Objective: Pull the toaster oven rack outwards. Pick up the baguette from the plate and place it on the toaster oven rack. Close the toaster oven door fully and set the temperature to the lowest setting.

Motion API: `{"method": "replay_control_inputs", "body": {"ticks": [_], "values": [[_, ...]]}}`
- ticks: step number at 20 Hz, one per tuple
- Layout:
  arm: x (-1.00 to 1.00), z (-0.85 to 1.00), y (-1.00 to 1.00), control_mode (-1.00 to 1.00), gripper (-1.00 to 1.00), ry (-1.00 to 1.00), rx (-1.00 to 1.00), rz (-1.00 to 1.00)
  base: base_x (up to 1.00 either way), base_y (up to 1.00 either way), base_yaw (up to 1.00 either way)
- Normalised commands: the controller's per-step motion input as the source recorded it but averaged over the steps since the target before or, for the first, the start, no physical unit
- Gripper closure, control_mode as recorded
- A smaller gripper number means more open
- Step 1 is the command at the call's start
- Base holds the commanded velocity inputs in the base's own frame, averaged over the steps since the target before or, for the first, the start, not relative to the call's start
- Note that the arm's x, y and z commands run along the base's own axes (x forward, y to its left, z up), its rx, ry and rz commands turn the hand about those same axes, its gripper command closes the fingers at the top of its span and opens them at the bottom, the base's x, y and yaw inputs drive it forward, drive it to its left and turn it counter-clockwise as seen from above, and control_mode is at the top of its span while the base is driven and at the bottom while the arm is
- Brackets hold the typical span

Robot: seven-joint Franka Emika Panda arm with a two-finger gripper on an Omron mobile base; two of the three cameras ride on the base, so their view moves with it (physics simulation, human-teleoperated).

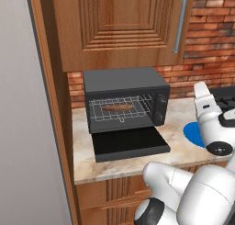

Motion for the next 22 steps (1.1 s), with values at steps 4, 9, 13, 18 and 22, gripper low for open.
{"method": "replay_control_inputs", "body": {"ticks": [4,9,13,18,22], "values": [[0.0,0.0,0.01,-1.0,-1.0,-0.3,0.37,0.0,0.0,0.0,0.0],[0.0,0.0,0.0,-1.0,-1.0,-0.17,0.26,0.0,0.0,0.0,0.0],[0.0,0.0,0.01,-1.0,-1.0,-0.33,0.36,0.02,0.0,0.0,0.0],[0.0,0.03,0.0,-1.0,-1.0,-0.4,0.42,0.05,0.0,0.0,0.0],[0.0,0.11,0.0,-1.0,-1.0,-0.43,0.49,0.07,0.0,0.0,0.0]]}}
